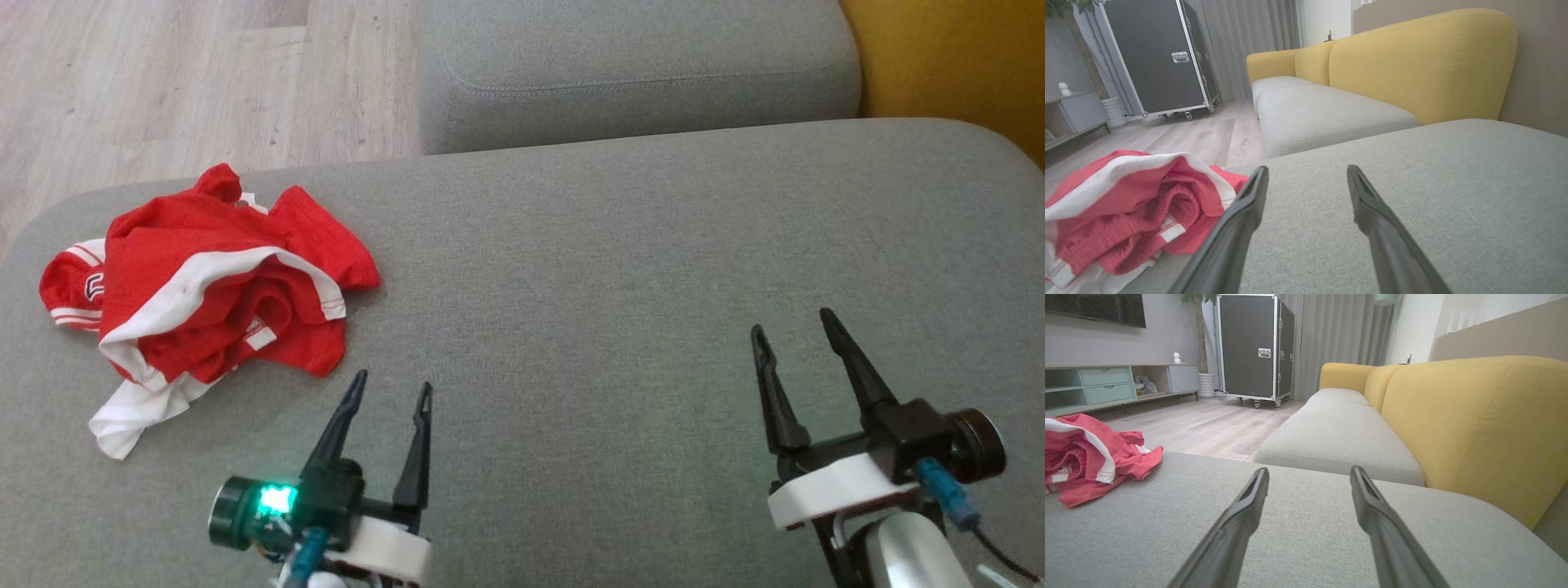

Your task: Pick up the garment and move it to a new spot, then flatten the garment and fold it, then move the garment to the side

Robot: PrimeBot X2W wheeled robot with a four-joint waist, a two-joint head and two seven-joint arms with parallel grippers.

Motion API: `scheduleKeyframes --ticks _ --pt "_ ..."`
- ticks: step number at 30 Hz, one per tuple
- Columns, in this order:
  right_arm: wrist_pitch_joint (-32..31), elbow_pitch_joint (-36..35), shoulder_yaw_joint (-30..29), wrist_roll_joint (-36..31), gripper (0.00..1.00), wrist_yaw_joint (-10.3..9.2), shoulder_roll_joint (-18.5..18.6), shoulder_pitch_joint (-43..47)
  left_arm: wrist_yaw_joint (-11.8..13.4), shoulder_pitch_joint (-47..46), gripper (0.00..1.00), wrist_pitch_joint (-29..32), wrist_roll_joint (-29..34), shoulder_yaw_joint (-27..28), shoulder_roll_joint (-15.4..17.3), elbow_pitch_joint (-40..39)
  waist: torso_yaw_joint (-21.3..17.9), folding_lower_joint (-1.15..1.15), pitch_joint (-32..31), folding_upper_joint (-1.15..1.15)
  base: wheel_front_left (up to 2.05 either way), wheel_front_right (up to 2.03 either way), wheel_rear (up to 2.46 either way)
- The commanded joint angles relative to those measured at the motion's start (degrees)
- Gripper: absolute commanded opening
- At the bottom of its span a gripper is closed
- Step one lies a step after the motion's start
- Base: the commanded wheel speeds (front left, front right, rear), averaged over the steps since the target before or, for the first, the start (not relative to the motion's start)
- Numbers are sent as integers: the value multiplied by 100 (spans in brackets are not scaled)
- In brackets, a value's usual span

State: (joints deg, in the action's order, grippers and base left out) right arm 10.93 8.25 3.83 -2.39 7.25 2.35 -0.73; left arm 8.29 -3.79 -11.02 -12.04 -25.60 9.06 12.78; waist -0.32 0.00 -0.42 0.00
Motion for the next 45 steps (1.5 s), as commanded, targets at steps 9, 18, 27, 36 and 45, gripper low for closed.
scheduleKeyframes --ticks 9,18,27,36,45 --pt "242 -307 195 443 100 22 50 -225 7 -162 100 -233 -183 302 -132 -505 32 0 -25 0 0 0 0" --pt "407 212 233 887 100 24 53 -64 -805 204 100 -397 -223 1107 -555 -193 25 0 -93 0 0 0 0" --pt "407 493 173 1378 100 24 53 -84 -993 174 100 -397 -293 1339 -614 190 -4 0 -139 0 0 0 0" --pt "407 543 171 1463 100 24 53 -126 -956 135 100 -397 -411 1274 -617 177 1 0 -126 0 0 0 0" --pt "407 471 439 1564 100 24 53 -47 -924 130 100 -397 -354 1397 -617 237 388 0 -194 0 0 0 0"
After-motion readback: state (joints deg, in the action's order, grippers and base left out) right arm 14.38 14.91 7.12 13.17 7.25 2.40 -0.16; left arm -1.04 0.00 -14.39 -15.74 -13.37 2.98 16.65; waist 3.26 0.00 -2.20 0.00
